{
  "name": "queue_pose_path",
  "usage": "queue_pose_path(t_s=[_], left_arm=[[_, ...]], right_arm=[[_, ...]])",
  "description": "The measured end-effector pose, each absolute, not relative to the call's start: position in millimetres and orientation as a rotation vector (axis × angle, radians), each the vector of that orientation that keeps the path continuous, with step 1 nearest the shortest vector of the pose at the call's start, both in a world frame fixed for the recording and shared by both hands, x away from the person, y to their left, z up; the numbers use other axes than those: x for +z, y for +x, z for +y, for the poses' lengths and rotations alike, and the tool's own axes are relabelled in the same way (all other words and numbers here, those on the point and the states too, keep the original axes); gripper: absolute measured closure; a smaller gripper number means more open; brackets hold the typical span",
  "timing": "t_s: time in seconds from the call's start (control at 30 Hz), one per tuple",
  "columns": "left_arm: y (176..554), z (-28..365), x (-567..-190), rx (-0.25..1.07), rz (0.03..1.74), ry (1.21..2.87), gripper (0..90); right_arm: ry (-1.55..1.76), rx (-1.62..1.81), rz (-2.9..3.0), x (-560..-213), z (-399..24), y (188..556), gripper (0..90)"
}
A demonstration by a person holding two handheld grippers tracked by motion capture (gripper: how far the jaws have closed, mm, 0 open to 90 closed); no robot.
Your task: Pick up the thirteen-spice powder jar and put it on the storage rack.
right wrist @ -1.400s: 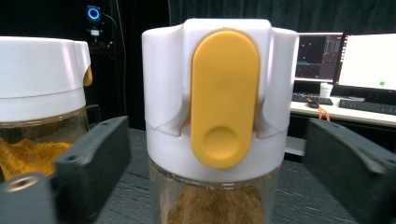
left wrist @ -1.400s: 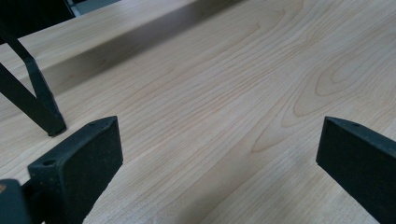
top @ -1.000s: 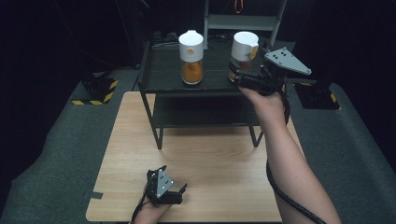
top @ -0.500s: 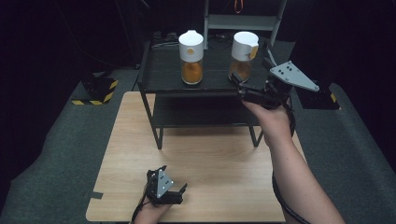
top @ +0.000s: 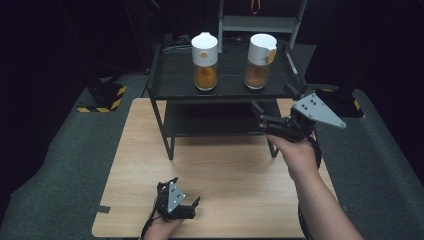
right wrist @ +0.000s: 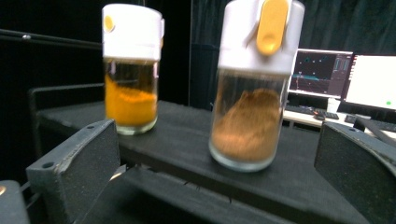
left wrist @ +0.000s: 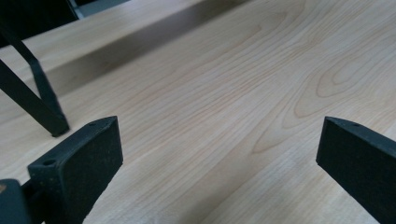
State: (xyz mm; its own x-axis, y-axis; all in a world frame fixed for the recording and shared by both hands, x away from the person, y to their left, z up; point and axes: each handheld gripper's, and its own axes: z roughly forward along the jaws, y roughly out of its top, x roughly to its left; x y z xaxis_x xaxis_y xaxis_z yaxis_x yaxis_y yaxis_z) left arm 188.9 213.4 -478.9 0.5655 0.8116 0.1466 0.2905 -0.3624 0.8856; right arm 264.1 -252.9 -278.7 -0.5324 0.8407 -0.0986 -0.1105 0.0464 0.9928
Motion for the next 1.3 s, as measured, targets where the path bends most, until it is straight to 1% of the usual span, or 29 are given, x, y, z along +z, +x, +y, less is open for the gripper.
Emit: queue_pose_path(t_s=[0.7,1.03,1.3], left_arm=[[188,214,-479,0.745,0.906,1.902,0.5],[187,212,-480,0.755,0.898,1.905,0.5],[186,212,-480,0.762,0.894,1.907,0.5]], right_arm=[[0.741,1.523,1.618,-356,-271,217,0.0],[0.769,1.436,1.668,-386,-272,205,0.0],[0.807,1.374,1.736,-417,-271,199,0.0]])
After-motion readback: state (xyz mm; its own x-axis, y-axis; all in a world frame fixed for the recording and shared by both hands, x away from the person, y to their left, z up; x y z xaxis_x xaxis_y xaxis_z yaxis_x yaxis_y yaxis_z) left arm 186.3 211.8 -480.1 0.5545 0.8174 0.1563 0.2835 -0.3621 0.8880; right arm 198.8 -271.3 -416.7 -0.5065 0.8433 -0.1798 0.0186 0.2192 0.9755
